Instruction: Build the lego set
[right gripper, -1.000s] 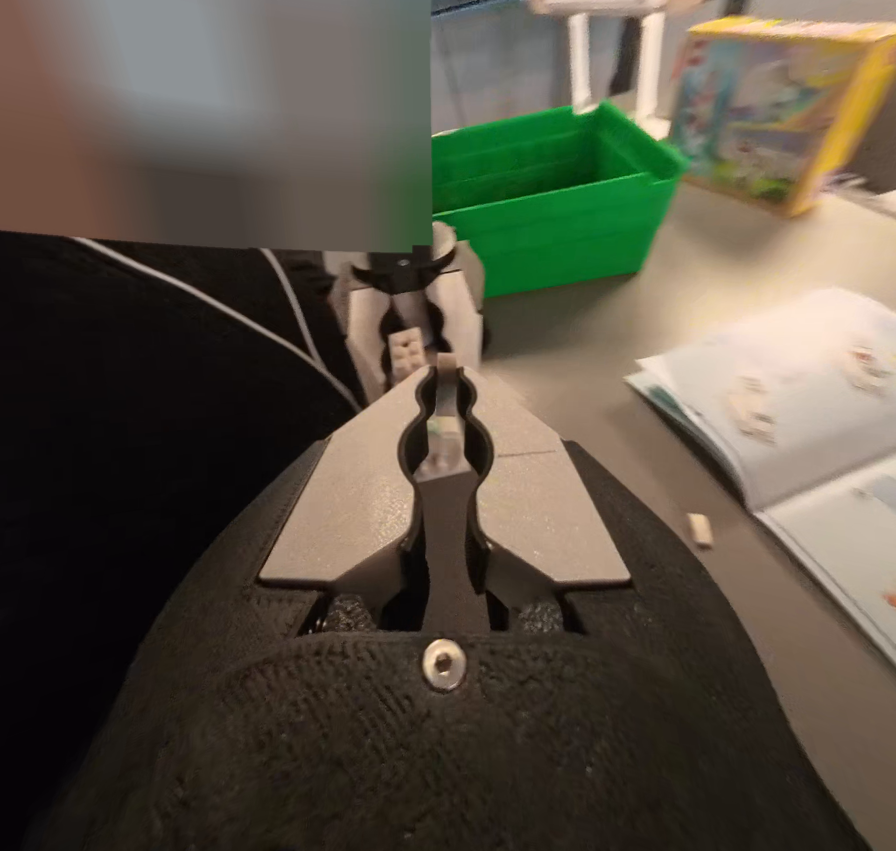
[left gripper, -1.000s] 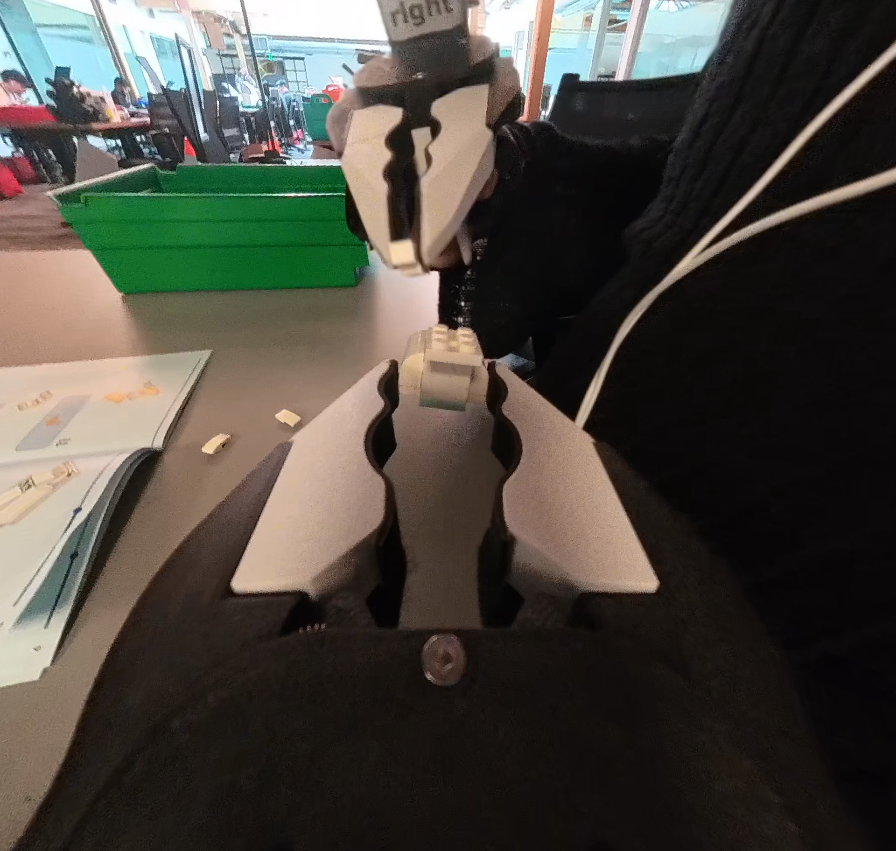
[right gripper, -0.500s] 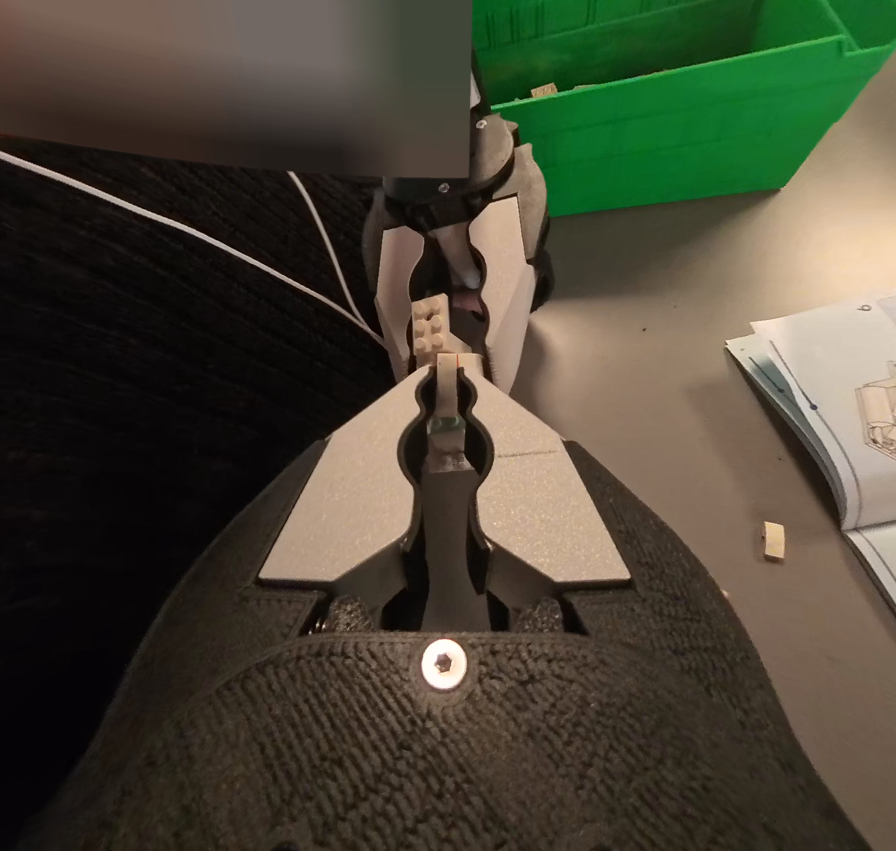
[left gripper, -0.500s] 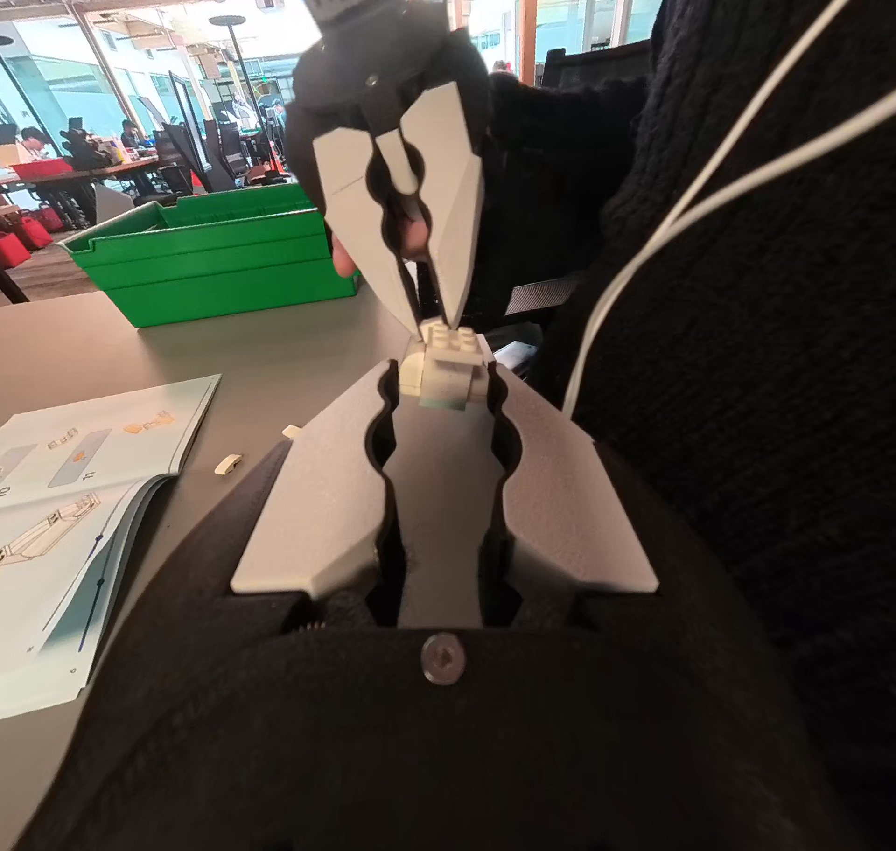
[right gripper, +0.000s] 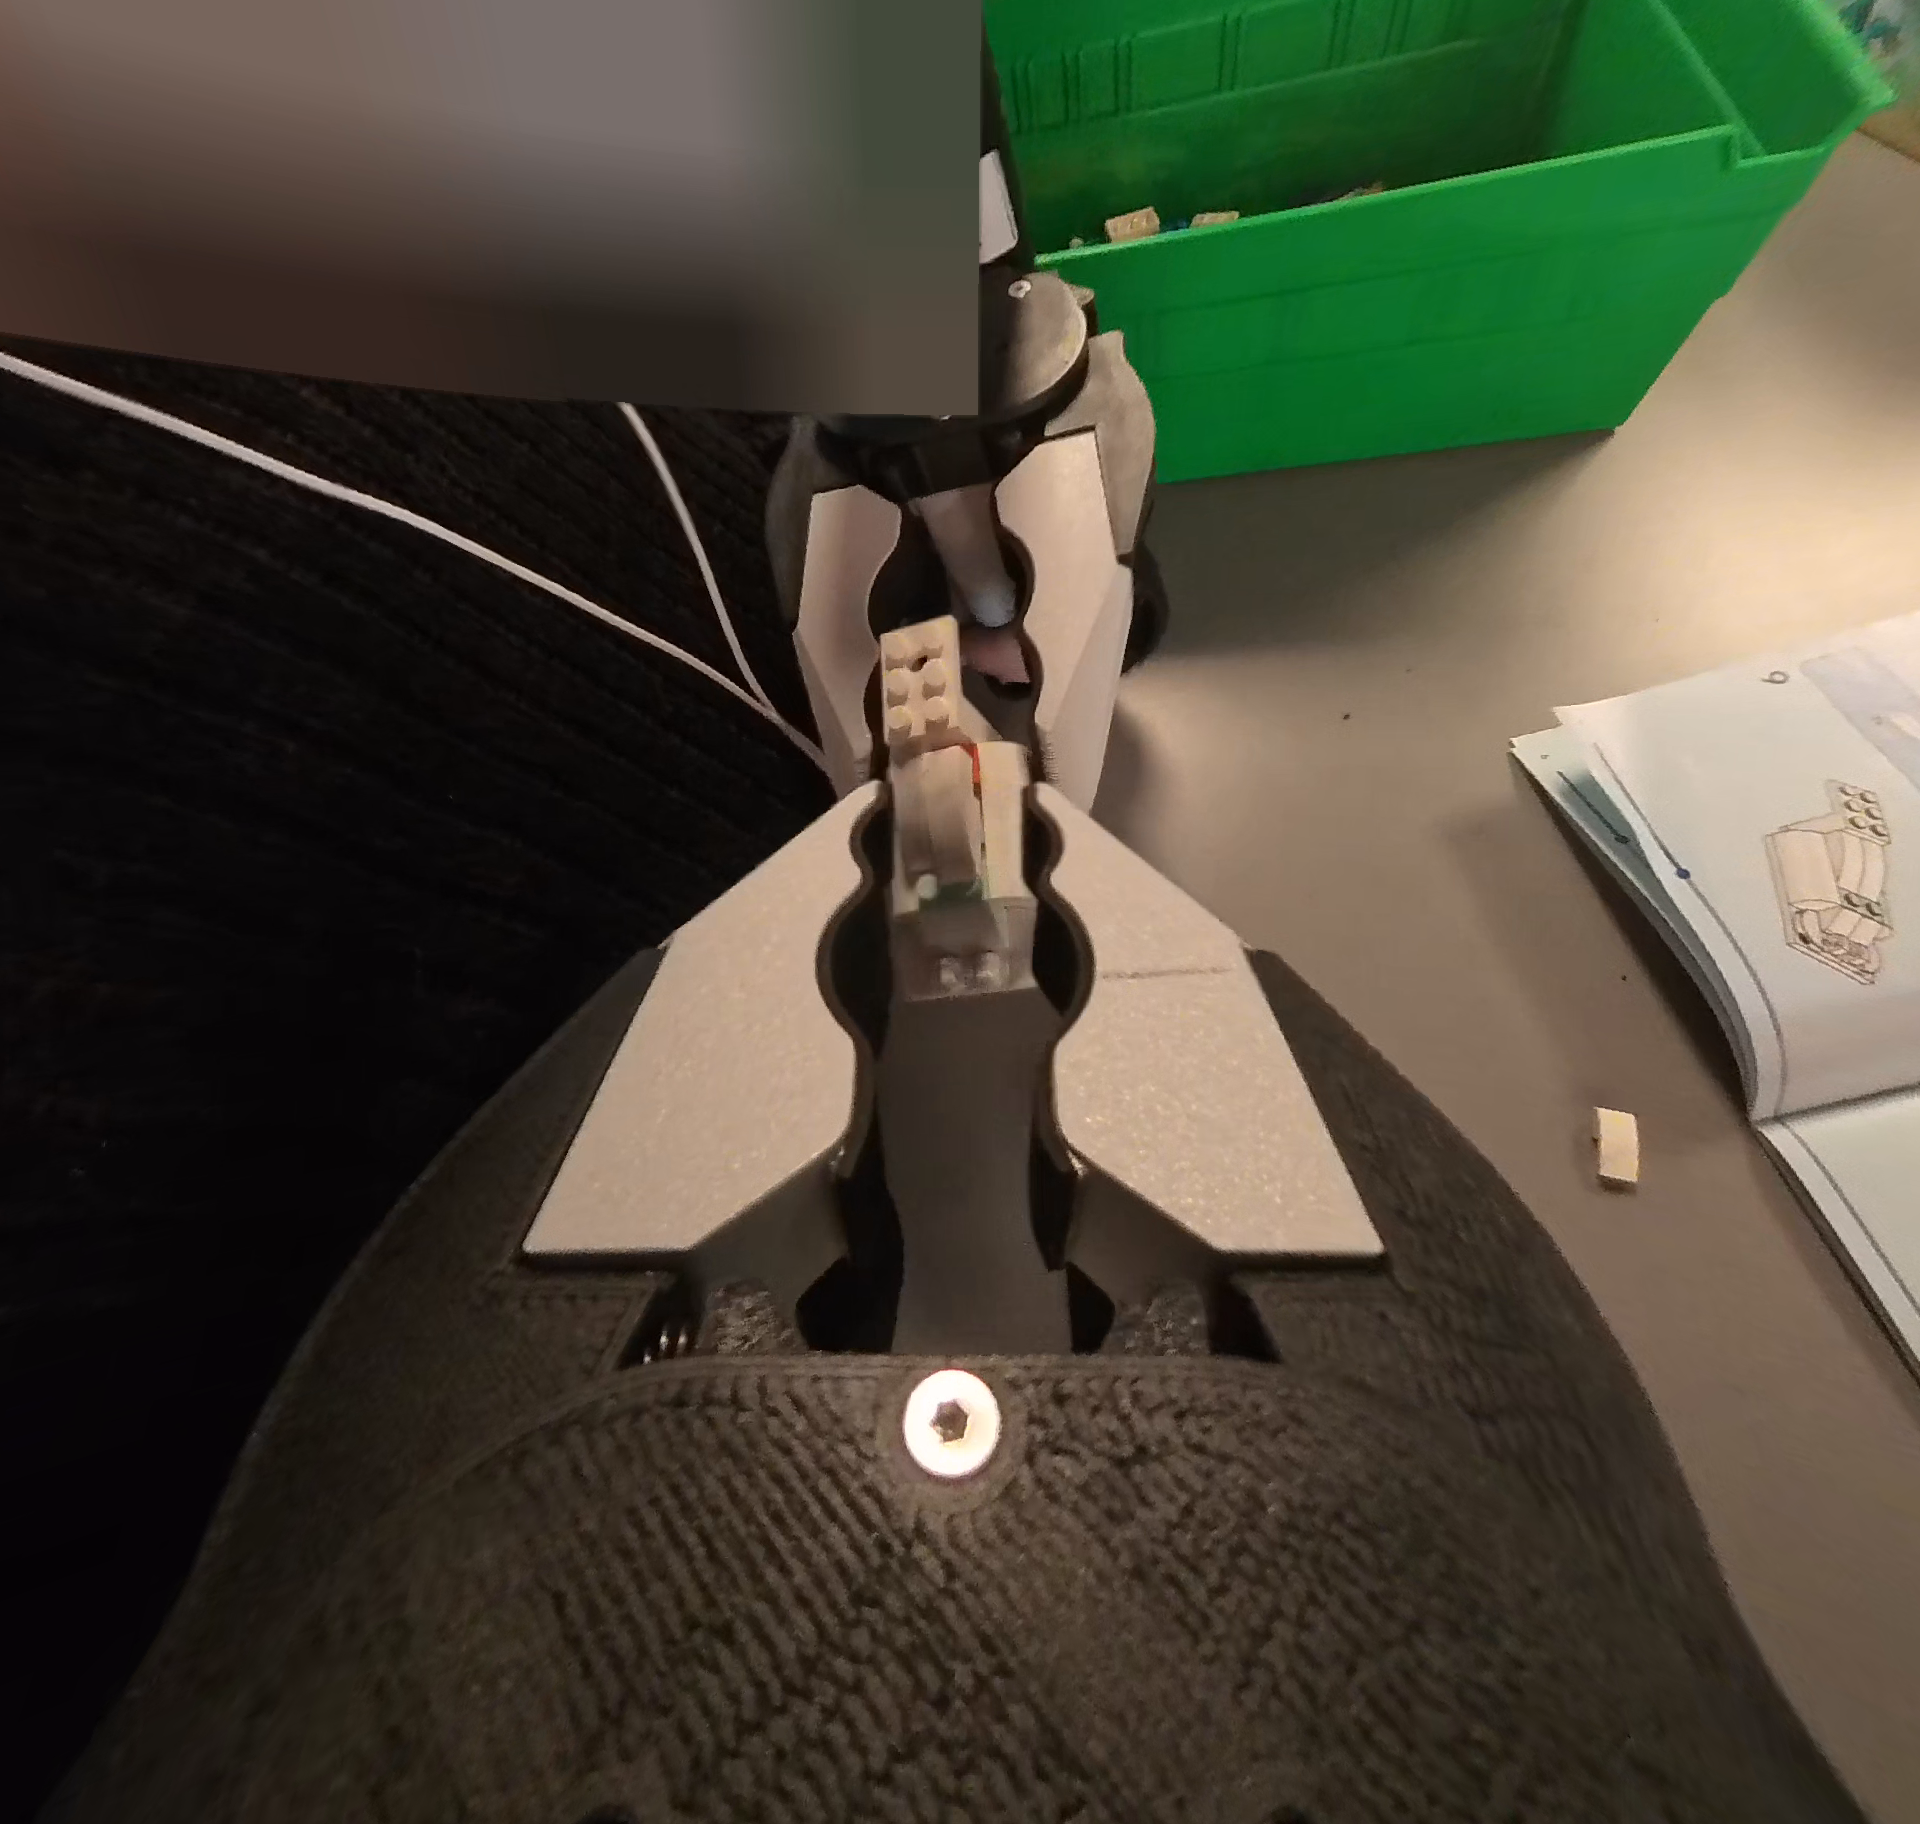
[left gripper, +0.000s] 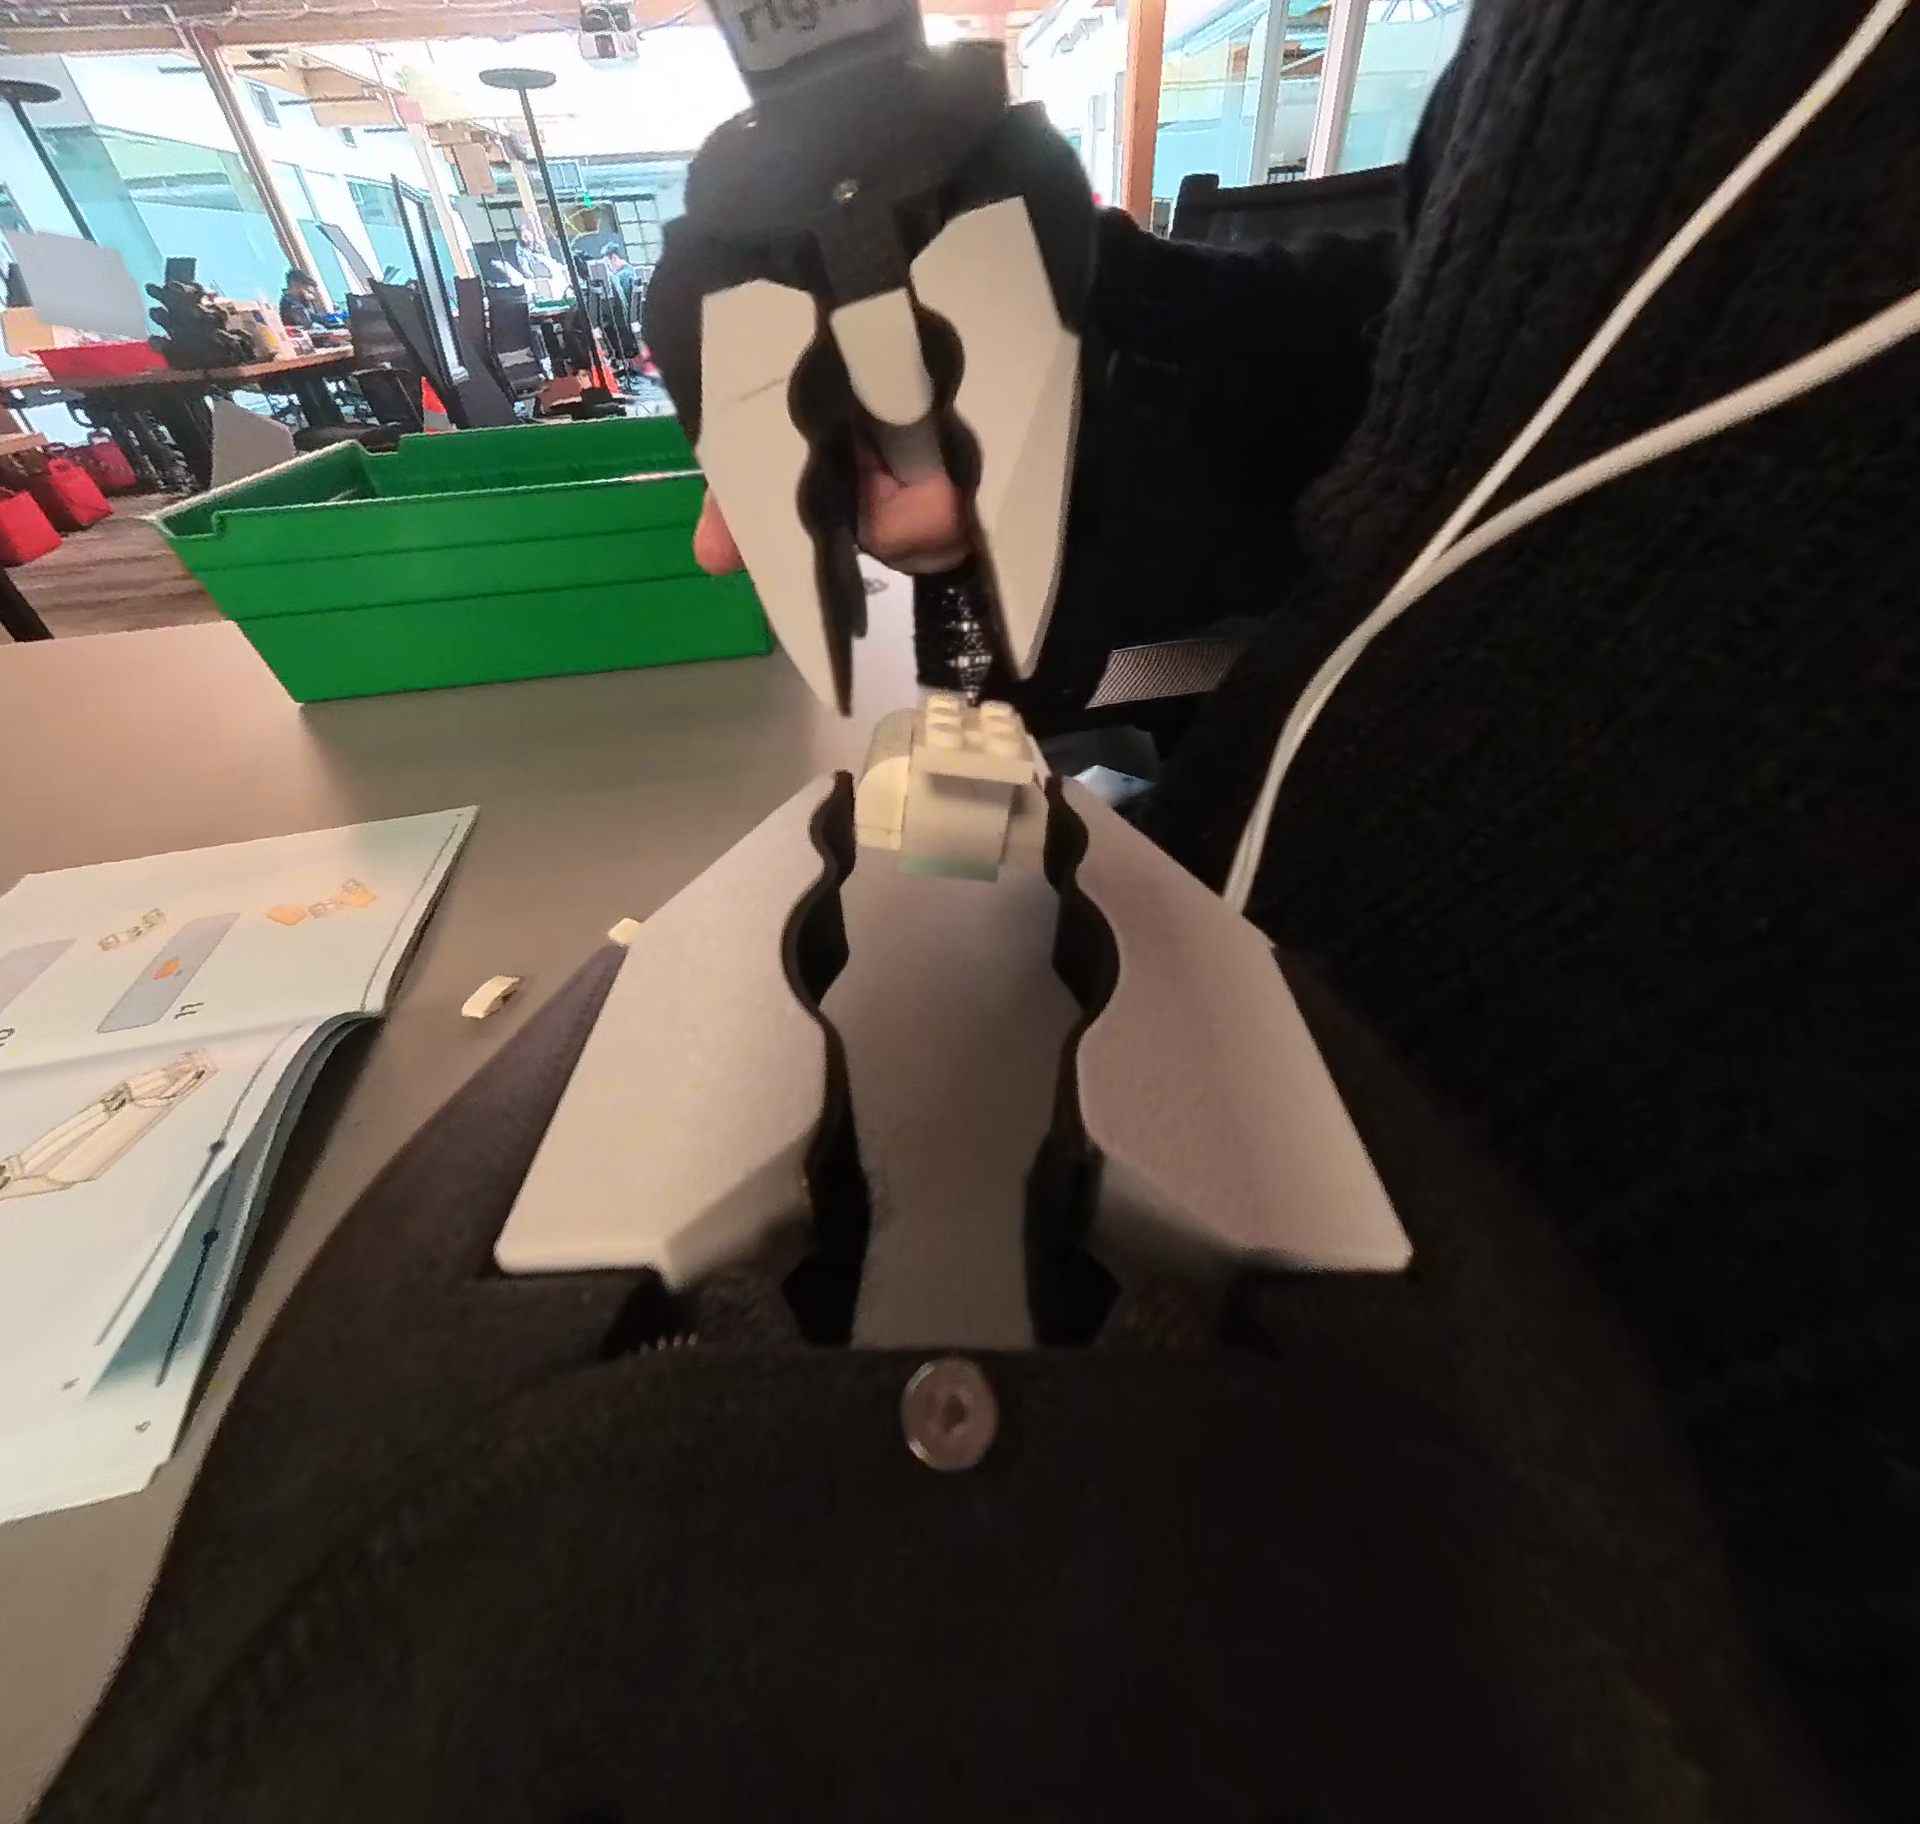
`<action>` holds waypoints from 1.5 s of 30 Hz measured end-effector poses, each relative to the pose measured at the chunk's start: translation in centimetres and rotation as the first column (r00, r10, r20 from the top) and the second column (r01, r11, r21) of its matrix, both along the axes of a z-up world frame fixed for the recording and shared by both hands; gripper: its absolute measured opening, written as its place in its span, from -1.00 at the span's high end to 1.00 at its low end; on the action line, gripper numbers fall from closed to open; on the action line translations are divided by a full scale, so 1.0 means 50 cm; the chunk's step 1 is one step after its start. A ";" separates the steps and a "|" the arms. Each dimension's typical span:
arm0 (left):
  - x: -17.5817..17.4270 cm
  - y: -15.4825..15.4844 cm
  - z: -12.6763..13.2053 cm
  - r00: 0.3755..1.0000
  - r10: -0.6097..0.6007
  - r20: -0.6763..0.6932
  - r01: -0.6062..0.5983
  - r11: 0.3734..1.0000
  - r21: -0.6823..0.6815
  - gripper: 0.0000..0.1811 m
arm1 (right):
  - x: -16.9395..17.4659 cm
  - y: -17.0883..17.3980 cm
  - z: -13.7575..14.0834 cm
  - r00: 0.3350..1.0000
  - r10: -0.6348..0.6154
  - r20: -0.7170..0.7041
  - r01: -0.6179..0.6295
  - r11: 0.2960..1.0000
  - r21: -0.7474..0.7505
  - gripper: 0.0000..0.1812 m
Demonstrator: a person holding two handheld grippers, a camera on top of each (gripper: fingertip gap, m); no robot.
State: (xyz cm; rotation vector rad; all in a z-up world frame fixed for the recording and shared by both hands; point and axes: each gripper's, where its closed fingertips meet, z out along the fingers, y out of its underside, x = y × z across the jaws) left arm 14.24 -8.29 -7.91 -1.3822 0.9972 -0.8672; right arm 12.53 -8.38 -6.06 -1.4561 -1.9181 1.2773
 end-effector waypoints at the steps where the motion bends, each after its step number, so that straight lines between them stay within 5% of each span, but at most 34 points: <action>1: -0.003 0.004 0.000 1.000 0.011 0.002 -0.011 1.000 -0.005 0.61 | 0.000 0.004 0.005 1.000 -0.013 -0.020 0.013 1.000 0.009 0.71; 23: -0.014 0.016 0.006 0.998 0.047 0.037 -0.046 0.998 -0.033 0.61 | 0.016 -0.010 0.001 0.996 -0.049 -0.071 0.050 0.999 0.018 0.64; 28: -0.025 0.033 0.007 0.994 0.085 0.069 -0.079 0.993 -0.088 0.61 | 0.009 0.013 0.007 0.987 -0.084 -0.140 0.105 0.983 0.151 0.61; 31: -0.035 0.044 0.014 0.987 0.106 0.117 -0.089 0.986 -0.140 0.61 | -0.008 0.032 0.002 0.975 -0.058 -0.215 0.149 0.888 0.435 0.48; 37: -0.036 0.046 0.012 0.986 0.108 0.130 -0.086 0.983 -0.165 0.61 | -0.033 0.039 -0.024 0.974 0.105 -0.199 0.115 0.527 0.842 0.42; 45: -0.038 0.048 0.017 0.981 0.103 0.167 -0.069 0.978 -0.197 0.61 | -0.040 0.038 -0.008 0.961 0.118 -0.249 0.162 0.491 0.856 0.58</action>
